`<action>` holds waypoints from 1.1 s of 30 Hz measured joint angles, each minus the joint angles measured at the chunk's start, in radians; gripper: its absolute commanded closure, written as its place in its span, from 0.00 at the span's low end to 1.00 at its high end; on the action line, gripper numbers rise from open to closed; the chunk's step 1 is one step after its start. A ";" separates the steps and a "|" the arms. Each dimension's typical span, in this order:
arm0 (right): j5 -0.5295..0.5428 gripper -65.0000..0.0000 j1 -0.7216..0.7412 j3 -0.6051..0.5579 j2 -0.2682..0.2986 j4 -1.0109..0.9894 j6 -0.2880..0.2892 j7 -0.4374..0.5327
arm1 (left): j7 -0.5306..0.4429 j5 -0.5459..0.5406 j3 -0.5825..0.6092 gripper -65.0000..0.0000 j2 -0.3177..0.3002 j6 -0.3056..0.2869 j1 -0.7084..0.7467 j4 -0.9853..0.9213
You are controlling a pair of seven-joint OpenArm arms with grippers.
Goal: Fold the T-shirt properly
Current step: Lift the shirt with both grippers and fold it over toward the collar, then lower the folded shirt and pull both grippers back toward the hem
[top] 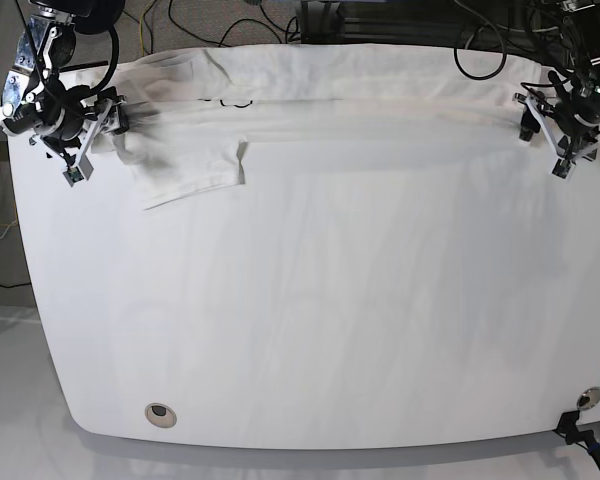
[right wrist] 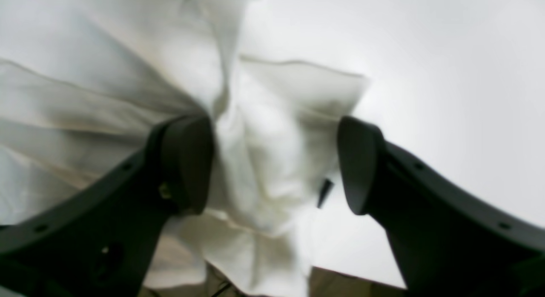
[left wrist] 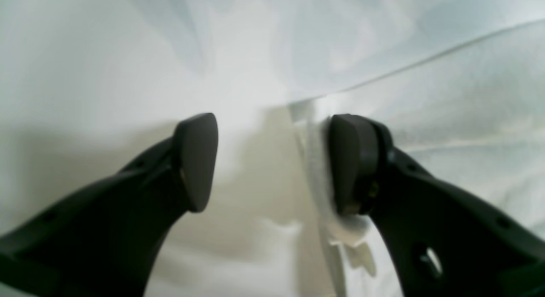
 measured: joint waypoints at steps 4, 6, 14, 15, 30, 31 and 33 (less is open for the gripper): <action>0.008 0.32 0.015 0.003 -0.001 0.095 -0.001 0.000 | 0.005 -0.003 -0.063 0.40 0.002 0.002 -0.061 0.024; 0.006 0.32 0.021 0.004 -0.009 0.136 -0.001 0.002 | 0.013 0.001 -0.077 0.41 -0.001 0.010 -0.083 0.050; 0.009 0.47 0.056 0.007 -0.082 0.231 0.000 -0.002 | 0.014 -0.118 -0.074 0.42 0.053 0.011 -0.111 0.188; 0.006 0.55 0.056 0.008 -0.093 0.232 0.000 -0.002 | 0.018 -0.123 -0.071 0.45 0.062 0.009 -0.107 0.198; 0.231 1.00 -0.008 0.005 -0.120 0.232 0.000 -0.014 | 0.022 -0.129 -0.054 1.00 0.111 0.009 0.068 0.233; 0.235 1.00 -0.019 0.005 -0.120 0.232 -0.001 -0.015 | 0.026 -0.127 -0.061 1.00 0.128 0.003 0.071 0.233; 0.237 1.00 -0.045 0.004 -0.124 0.231 -0.001 -0.016 | 0.038 -0.120 -0.062 1.00 0.145 0.010 0.071 0.230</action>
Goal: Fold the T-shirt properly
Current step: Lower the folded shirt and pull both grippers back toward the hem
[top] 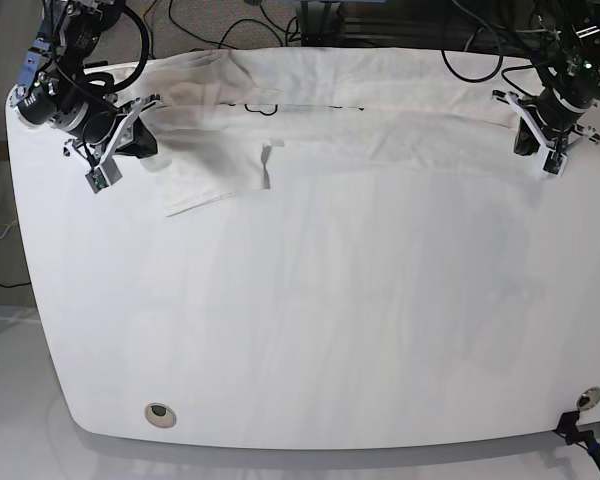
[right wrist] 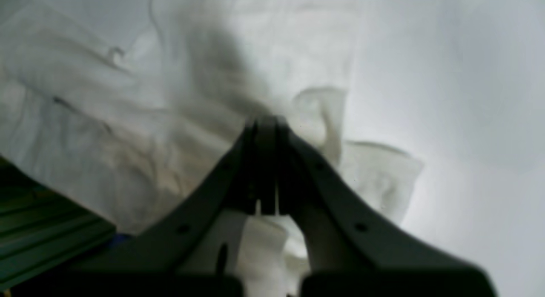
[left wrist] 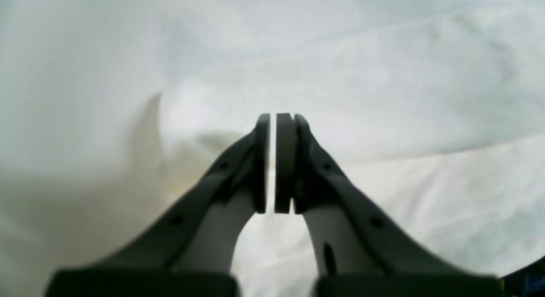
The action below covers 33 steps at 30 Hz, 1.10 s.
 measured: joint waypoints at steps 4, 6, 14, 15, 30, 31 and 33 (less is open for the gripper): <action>-0.002 1.00 -0.032 -0.001 -0.022 -0.001 0.000 0.000 | -0.019 -0.006 0.003 1.00 0.004 0.000 0.045 0.001; 0.000 1.00 -0.039 -0.005 -0.027 -0.001 0.000 0.000 | -0.003 0.005 0.000 1.00 0.024 0.001 0.048 -0.001; 0.000 1.00 -0.053 -0.004 -0.023 -0.113 0.000 0.011 | -0.019 0.003 0.001 1.00 0.026 0.000 0.064 -0.139; -0.002 1.00 -0.053 -0.004 -0.021 -0.137 0.000 0.014 | -0.027 -0.001 0.000 1.00 0.025 0.001 0.063 -0.146; -0.095 1.00 -0.045 -0.004 -0.024 -0.190 0.001 0.056 | -0.033 -0.015 0.005 1.00 0.023 -0.001 0.005 -0.192; -0.094 1.00 -0.035 -0.004 -0.023 -0.201 0.002 0.067 | -0.038 0.002 0.006 1.00 0.023 -0.004 -0.014 -0.204; -0.088 1.00 -0.006 -0.004 -0.017 -0.241 0.009 0.077 | -0.048 0.038 0.005 1.00 0.023 -0.011 -0.061 -0.238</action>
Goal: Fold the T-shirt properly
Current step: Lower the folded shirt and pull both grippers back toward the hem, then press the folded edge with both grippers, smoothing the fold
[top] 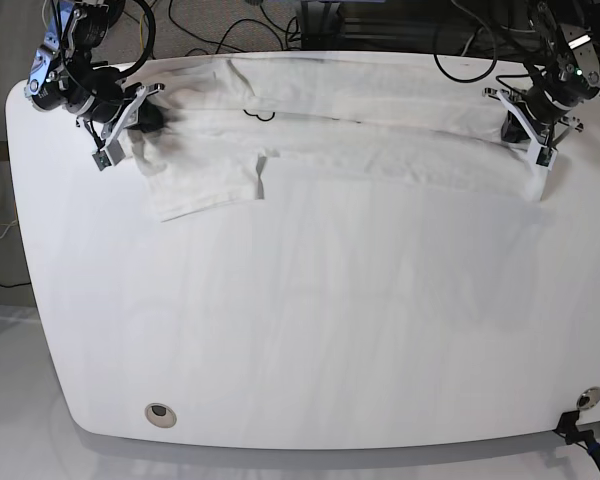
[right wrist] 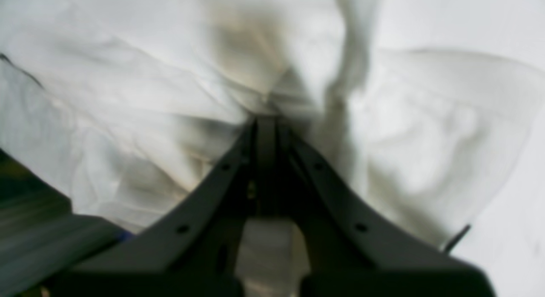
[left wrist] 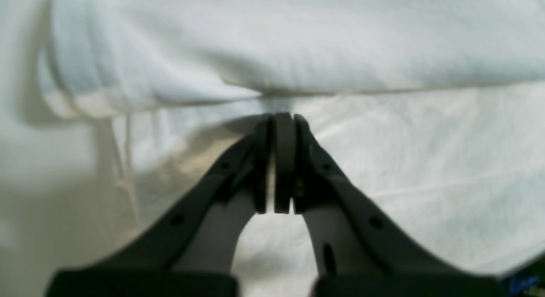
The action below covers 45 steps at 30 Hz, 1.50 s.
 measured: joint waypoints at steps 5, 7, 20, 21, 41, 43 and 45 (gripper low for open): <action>0.023 1.00 0.064 0.000 0.010 -0.103 0.005 0.076 | -0.018 0.026 -0.001 1.00 -0.002 0.001 -0.085 -0.074; 0.029 1.00 0.110 0.000 0.014 -0.153 0.005 0.082 | -0.019 0.023 -0.002 1.00 -0.002 0.001 -0.111 -0.090; -0.160 1.00 0.338 0.000 0.028 -0.309 0.002 0.114 | 0.002 0.035 0.083 1.00 -0.003 0.001 -0.327 -0.248; -0.169 1.00 0.352 -0.001 0.026 -0.311 0.001 0.105 | 0.002 0.038 0.083 1.00 -0.004 0.001 -0.337 -0.259; -0.213 1.00 0.367 0.000 0.024 -0.312 -0.006 0.103 | 0.072 0.067 0.076 0.65 -0.026 0.011 -0.370 -0.050; -0.213 1.00 0.367 0.000 0.024 -0.312 -0.006 0.103 | 0.076 0.063 0.037 0.54 -0.023 0.008 -0.392 -0.054; -0.213 1.00 0.366 -0.004 0.026 -0.312 -0.006 0.103 | 0.076 0.068 0.014 0.45 -0.031 0.012 -0.420 -0.060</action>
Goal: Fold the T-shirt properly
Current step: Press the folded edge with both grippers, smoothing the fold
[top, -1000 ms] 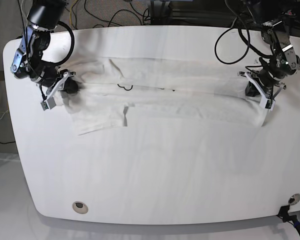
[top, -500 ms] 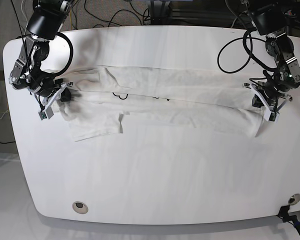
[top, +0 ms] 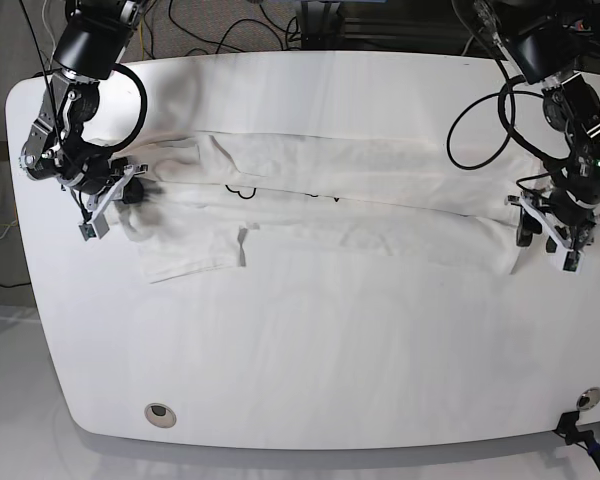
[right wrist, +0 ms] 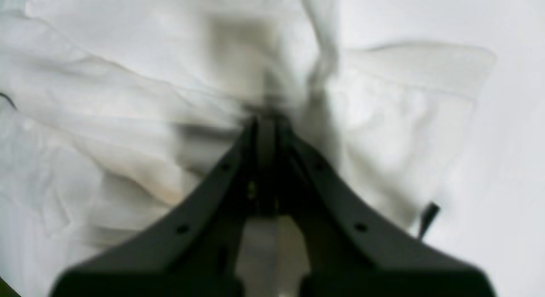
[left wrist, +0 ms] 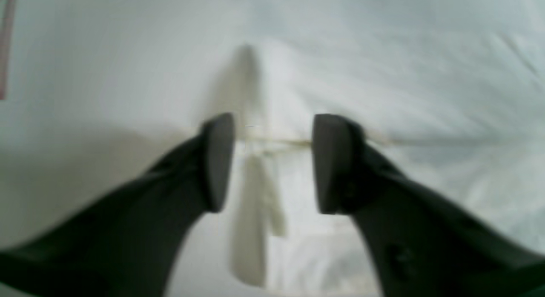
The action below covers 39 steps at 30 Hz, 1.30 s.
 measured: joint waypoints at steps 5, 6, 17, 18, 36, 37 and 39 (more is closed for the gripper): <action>0.005 1.00 -0.006 -0.066 0.000 0.001 -0.003 0.020 | -0.003 -0.001 0.005 0.35 0.003 -0.002 -0.075 -0.109; 0.013 1.00 -0.008 -0.066 0.000 0.001 -0.003 0.023 | -0.004 0.003 0.005 0.35 -0.001 -0.001 -0.090 -0.147; 0.019 1.00 -0.011 -0.064 0.000 0.001 -0.003 0.023 | -0.066 0.004 0.002 0.35 -0.019 0.000 -0.205 -0.429; 0.019 1.00 -0.011 -0.064 0.000 0.001 -0.003 0.023 | -0.082 0.011 0.002 0.35 -0.019 0.002 -0.211 -0.460; 0.019 1.00 -0.011 -0.064 0.000 0.001 -0.003 0.023 | -0.277 -0.006 0.045 0.35 -0.080 0.001 -0.266 -0.717; 0.019 1.00 -0.011 -0.064 0.000 0.001 -0.003 0.023 | -0.284 -0.010 0.051 0.35 -0.077 0.000 -0.272 -0.726; 0.019 1.00 -0.013 -0.064 0.000 0.001 -0.003 0.024 | -0.288 -0.012 0.055 0.35 -0.072 0.000 -0.272 -0.726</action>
